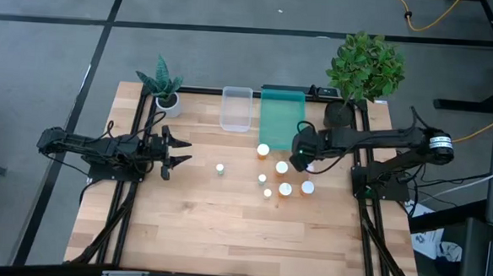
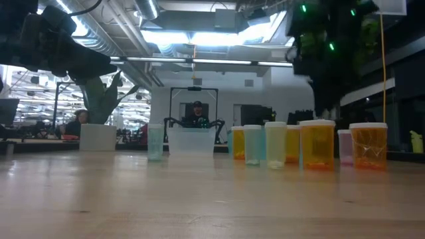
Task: Pick and place medicine bottles into bin by pill shape (circle, oval)
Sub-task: Put the yellow tablet bottle into the blue bin
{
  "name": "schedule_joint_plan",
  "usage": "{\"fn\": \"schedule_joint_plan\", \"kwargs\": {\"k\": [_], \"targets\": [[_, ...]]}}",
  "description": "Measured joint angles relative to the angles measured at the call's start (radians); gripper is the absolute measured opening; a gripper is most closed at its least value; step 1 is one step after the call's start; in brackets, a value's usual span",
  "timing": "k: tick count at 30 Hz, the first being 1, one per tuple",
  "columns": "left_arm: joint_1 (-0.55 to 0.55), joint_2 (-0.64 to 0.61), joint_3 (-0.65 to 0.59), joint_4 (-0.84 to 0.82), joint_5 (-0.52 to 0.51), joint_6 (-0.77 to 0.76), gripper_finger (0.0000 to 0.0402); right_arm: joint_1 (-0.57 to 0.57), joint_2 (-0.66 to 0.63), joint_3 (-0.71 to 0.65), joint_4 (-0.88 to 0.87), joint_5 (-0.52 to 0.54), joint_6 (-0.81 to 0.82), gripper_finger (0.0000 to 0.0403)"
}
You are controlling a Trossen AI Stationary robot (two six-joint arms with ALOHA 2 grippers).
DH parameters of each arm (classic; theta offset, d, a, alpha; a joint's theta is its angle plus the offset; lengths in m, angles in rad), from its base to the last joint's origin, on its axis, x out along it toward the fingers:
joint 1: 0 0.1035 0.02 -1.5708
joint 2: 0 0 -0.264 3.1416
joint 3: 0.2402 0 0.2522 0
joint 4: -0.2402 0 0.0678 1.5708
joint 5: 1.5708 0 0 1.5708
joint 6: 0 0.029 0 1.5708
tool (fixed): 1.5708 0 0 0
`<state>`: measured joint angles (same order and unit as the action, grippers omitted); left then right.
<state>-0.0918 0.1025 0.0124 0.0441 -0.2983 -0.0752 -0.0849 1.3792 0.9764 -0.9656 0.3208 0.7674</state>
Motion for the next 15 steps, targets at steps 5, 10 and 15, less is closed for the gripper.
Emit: {"fn": "schedule_joint_plan", "kwargs": {"k": [5,10,15], "targets": [[0.000,0.000,0.000,0.000,0.000,0.000,0.0195,0.000,0.000,0.168,-0.057,0.001,-0.091,0.0107],[0.000,0.000,0.000,0.000,0.000,0.000,0.0195,-0.031,-0.001,0.264,0.053,0.012,-0.236,0.0107],[0.000,0.000,0.000,0.000,0.000,0.000,0.0195,-0.108,0.007,0.265,0.230,0.059,-0.360,0.0107]]}}
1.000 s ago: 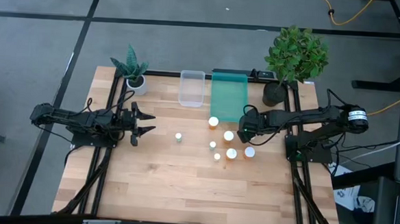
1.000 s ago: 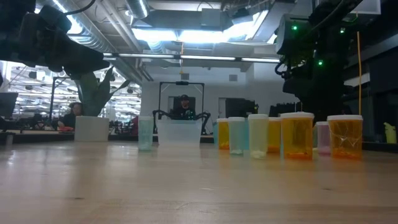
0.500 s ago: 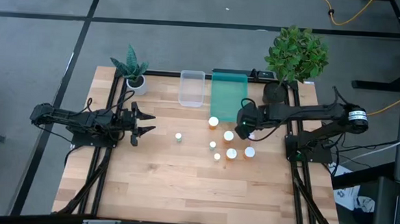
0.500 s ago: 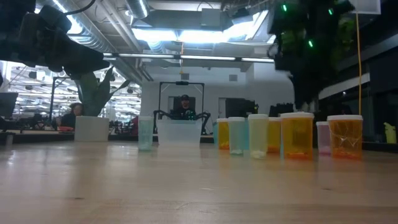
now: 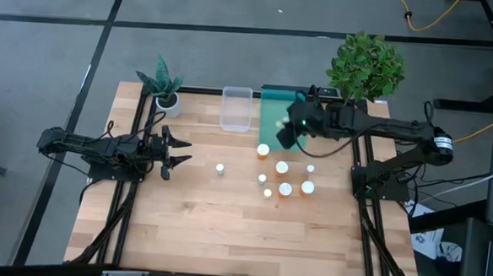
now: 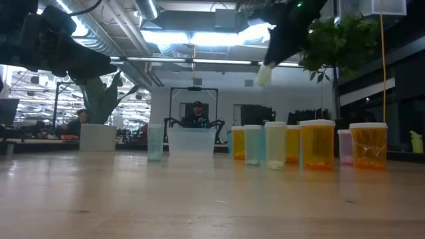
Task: Pick and place medicine bottles into bin by pill shape (circle, oval)
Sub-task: Put the yellow tablet bottle into the blue bin
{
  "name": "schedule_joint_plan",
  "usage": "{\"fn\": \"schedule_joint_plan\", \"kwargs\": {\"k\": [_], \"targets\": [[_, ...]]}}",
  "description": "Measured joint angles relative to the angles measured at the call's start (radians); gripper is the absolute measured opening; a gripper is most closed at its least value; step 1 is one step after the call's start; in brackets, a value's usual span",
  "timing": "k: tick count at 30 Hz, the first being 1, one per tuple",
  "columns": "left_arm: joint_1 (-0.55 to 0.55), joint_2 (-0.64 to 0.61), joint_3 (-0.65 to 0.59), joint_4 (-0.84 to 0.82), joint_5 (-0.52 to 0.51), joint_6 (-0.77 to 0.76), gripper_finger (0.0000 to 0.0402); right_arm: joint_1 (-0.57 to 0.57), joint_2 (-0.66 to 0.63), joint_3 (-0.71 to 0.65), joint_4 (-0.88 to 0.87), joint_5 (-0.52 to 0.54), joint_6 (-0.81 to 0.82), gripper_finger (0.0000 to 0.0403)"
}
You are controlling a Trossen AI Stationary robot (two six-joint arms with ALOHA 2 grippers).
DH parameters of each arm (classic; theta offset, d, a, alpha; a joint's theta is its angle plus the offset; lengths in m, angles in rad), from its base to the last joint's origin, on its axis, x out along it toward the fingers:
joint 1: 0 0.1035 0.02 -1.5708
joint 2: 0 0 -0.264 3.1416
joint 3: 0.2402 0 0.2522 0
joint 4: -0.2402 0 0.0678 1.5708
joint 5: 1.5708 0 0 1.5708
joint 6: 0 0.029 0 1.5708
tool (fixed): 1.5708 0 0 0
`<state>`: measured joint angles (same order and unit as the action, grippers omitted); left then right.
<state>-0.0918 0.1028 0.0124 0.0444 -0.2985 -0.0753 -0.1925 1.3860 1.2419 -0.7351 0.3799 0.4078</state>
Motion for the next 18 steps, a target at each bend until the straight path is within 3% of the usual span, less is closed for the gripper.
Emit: {"fn": "schedule_joint_plan", "kwargs": {"k": [9,18], "targets": [[0.000,0.000,0.000,0.000,0.000,0.000,0.0195,-0.231,0.166,0.016,0.086,-0.148,-0.124,0.0107],[0.000,0.000,0.000,0.000,0.000,0.000,0.0195,-0.373,0.430,0.233,0.069,-0.257,-0.216,0.0107]]}}
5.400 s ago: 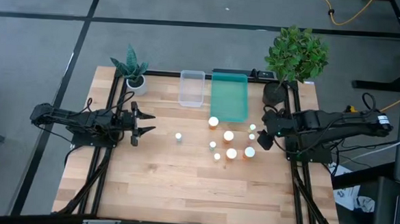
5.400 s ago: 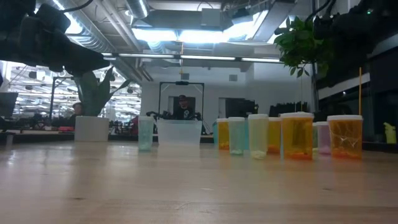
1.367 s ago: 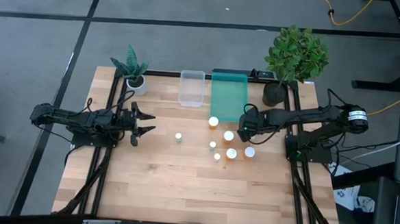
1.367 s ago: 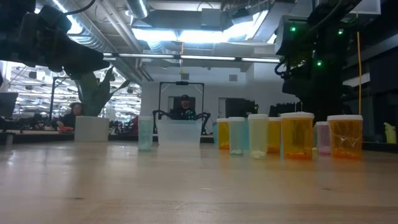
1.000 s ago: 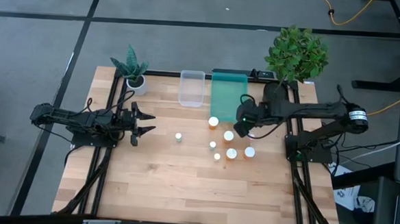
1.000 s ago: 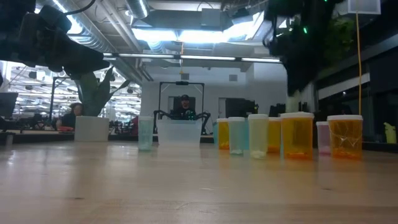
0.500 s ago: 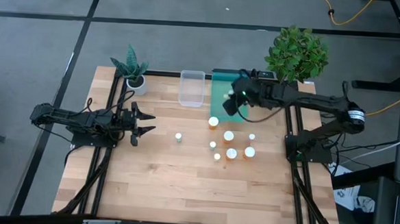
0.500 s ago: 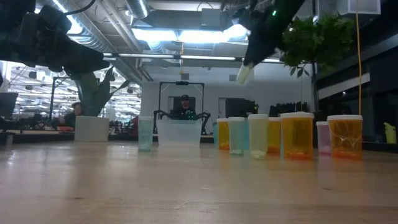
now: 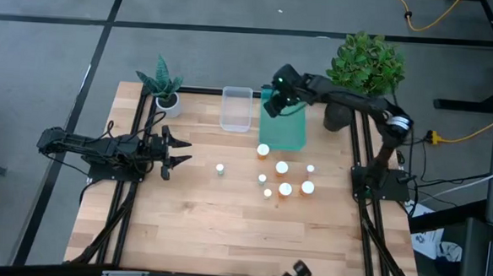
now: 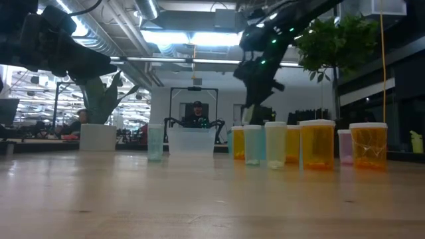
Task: Pick and place medicine bottles into bin by pill shape (circle, oval)
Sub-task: Put the yellow tablet bottle into the blue bin
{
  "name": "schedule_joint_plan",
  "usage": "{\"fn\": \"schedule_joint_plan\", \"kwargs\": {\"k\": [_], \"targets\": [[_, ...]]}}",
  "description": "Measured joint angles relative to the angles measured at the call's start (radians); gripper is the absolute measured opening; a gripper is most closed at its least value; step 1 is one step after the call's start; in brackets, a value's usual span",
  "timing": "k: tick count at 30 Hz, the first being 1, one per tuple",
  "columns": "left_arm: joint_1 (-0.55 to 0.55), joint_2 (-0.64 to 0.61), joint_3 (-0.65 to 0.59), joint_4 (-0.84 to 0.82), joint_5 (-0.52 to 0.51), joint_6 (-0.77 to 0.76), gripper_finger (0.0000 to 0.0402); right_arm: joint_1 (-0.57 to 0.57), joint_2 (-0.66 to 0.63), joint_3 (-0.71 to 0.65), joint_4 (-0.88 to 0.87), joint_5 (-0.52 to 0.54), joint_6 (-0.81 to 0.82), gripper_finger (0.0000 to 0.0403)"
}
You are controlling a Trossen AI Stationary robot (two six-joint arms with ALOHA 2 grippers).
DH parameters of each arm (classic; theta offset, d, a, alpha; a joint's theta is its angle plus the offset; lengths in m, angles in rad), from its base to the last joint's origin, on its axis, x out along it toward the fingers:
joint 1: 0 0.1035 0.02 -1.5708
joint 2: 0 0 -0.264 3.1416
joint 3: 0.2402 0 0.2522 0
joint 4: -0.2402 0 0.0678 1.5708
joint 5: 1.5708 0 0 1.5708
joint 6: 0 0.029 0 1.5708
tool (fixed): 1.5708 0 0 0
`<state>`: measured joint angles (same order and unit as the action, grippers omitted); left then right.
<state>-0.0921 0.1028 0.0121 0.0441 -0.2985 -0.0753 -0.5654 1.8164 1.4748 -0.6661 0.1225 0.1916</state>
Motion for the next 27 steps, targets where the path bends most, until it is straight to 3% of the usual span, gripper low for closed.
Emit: {"fn": "schedule_joint_plan", "kwargs": {"k": [8,18,27], "targets": [[0.000,0.000,0.000,0.000,0.000,0.000,0.0195,-0.020,0.200,0.153,-0.070,-0.019,-0.013,0.0108],[0.000,0.000,0.000,0.000,0.000,0.000,0.0195,-0.046,0.263,0.164,-0.082,-0.003,0.014,0.0110],[0.000,0.000,0.000,0.000,0.000,0.000,0.0195,-0.047,0.269,0.164,-0.106,-0.002,-0.011,0.0186]]}}
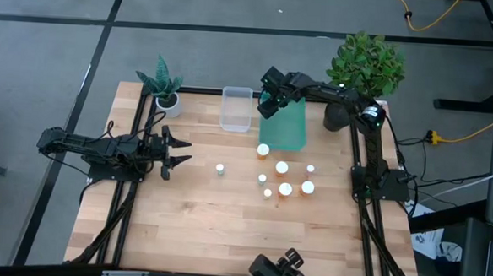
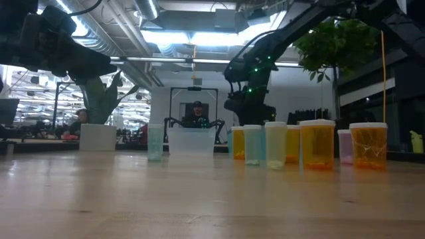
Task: Pick and place medicine bottles into bin by pill shape (circle, oval)
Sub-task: Put the yellow tablet bottle into the blue bin, then put the blue tablet bottle into the blue bin
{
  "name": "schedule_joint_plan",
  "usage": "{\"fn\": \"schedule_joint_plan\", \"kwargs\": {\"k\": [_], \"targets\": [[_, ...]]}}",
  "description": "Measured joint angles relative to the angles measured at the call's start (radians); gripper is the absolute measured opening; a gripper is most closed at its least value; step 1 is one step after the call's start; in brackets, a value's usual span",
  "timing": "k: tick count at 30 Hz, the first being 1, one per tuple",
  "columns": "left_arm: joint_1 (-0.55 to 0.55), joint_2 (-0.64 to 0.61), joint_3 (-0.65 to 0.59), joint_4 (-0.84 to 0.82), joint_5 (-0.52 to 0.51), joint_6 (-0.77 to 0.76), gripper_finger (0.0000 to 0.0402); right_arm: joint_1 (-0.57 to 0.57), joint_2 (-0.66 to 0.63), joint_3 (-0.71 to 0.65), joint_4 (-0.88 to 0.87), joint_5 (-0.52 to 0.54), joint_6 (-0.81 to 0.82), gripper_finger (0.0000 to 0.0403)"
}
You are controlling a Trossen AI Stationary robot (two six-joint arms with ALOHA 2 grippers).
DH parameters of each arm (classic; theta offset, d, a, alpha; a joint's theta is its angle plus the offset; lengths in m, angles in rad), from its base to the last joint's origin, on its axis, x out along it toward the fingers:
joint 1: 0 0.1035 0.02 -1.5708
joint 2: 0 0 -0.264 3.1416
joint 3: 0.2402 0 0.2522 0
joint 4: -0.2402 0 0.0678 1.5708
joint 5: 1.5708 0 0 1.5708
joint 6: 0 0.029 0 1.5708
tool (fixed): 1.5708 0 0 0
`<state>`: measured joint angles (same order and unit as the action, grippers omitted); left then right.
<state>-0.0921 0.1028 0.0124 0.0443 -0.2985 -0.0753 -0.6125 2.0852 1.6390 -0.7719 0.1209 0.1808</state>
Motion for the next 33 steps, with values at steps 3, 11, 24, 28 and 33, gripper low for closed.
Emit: {"fn": "schedule_joint_plan", "kwargs": {"k": [3,11,24,28,33], "targets": [[0.000,0.000,0.000,0.000,0.000,0.000,0.0195,0.000,-0.001,0.014,-0.018,0.001,-0.002,0.0212],[0.000,0.000,0.000,0.000,0.000,0.000,0.0195,0.002,-0.003,0.180,-0.210,-0.001,0.040,0.0236],[0.000,0.000,0.000,0.000,0.000,0.000,0.0195,0.323,-0.004,0.380,-0.398,-0.002,-0.037,0.0236],[0.000,0.000,0.000,0.000,0.000,0.000,0.0195,0.453,-0.003,0.380,-0.406,-0.012,-0.059,0.0236],[0.000,0.000,0.000,0.000,0.000,0.000,0.0195,0.577,-0.003,0.381,-0.426,-0.095,-0.124,0.0236]]}}
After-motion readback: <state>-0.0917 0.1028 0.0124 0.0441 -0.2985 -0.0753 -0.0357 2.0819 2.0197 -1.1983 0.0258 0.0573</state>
